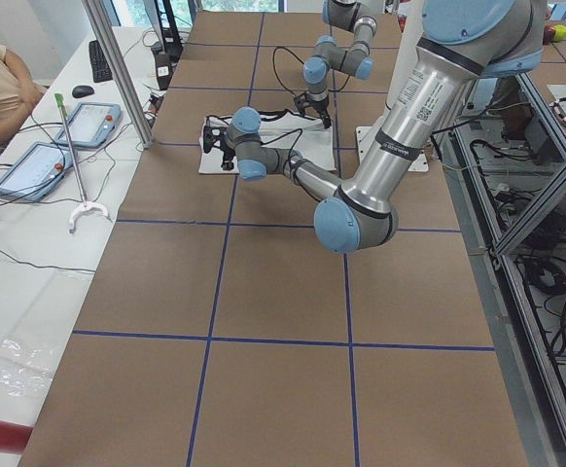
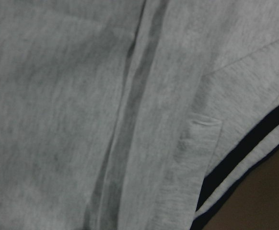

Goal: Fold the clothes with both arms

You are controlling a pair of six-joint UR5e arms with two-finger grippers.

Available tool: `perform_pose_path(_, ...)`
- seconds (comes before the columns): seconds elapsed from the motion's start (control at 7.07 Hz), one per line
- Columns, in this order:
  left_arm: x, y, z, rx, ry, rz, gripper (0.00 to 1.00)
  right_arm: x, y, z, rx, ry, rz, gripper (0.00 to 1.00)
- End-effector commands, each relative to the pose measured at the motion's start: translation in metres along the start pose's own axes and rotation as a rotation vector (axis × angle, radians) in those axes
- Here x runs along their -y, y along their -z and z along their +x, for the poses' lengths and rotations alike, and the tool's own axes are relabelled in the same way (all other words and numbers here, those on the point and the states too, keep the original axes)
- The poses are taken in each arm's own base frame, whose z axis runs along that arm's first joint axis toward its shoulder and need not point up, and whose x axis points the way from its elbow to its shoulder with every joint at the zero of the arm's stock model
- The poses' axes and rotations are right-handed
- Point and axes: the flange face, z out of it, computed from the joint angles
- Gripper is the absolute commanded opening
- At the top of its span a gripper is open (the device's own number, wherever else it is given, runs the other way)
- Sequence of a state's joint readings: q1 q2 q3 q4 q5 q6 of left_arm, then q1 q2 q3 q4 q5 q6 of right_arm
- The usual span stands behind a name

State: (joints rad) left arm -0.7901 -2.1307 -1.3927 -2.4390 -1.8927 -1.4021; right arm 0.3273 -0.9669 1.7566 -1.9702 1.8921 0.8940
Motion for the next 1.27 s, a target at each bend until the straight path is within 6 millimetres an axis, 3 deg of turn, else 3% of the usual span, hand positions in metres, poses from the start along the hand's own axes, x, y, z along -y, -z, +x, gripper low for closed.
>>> perform_pose_path(0.0, 0.0, 0.002, 0.001, -0.004, -0.001, 0.002, 0.68, -0.001, -0.008, 0.037, -0.017, -0.028, -0.005, 1.0)
perform_pose_path(0.14, 0.0, 0.003, 0.002, -0.006, -0.002, 0.002, 0.68, -0.009, -0.003, 0.072, -0.03, -0.003, -0.005, 1.0)
perform_pose_path(0.42, 0.001, 0.003, 0.003, -0.007, -0.002, 0.002, 0.68, -0.008, -0.008, 0.107, -0.083, 0.043, -0.037, 1.0)
perform_pose_path(0.85, 0.001, 0.009, 0.01, -0.023, -0.007, 0.007, 0.68, 0.013, 0.042, 0.089, -0.022, -0.016, 0.049, 1.0)
perform_pose_path(1.13, -0.001, 0.015, 0.016, -0.037, -0.011, 0.007, 0.68, 0.012, 0.05, 0.057, 0.178, -0.368, 0.164, 1.0)
